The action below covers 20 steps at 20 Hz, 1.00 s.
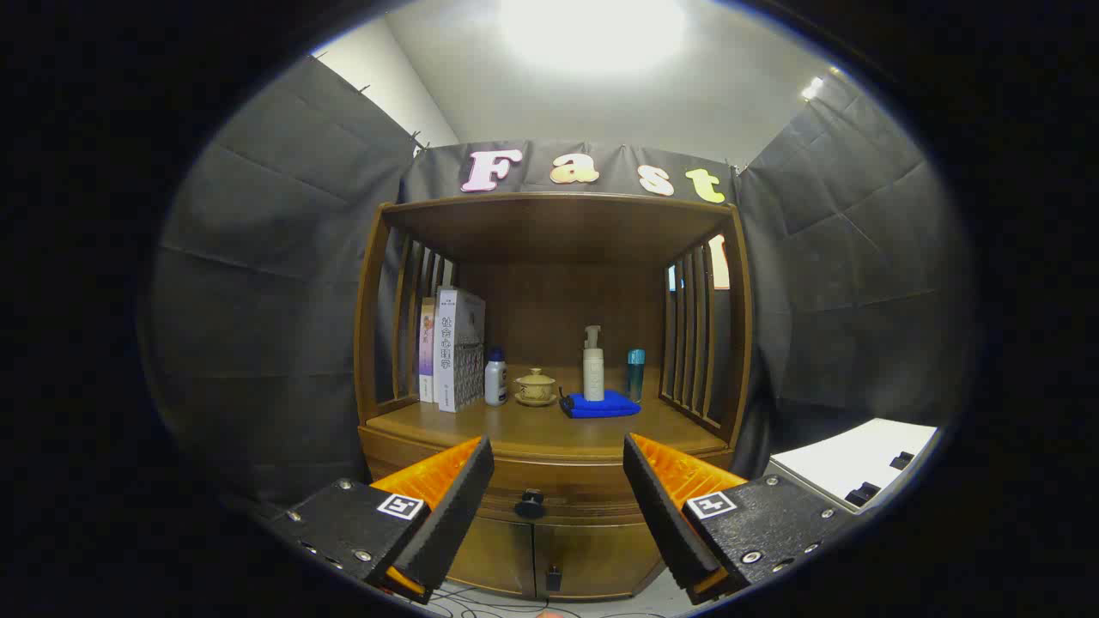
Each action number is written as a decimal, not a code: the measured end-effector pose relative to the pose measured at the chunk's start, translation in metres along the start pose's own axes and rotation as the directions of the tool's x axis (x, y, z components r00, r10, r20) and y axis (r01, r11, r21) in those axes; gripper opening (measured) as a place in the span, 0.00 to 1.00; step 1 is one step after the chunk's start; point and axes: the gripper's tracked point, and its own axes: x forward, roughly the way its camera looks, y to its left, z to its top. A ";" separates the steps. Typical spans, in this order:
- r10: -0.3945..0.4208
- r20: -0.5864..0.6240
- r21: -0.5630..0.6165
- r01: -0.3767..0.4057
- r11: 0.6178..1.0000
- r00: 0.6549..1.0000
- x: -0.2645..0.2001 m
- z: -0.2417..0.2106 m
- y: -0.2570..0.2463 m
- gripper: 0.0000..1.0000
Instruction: Pull open the drawer, take out the items inside it, and place them on the countertop above the cabinet.
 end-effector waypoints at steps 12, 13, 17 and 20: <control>0.006 0.021 0.030 -0.007 1.000 1.000 -0.001 0.002 -0.001 0.95; 0.005 0.022 0.029 -0.006 1.000 1.000 -0.001 0.003 -0.001 0.95; 0.014 0.014 0.028 -0.014 0.999 1.000 0.000 0.000 0.000 0.95; 0.013 0.013 0.031 -0.013 0.999 1.000 0.001 0.000 0.000 0.95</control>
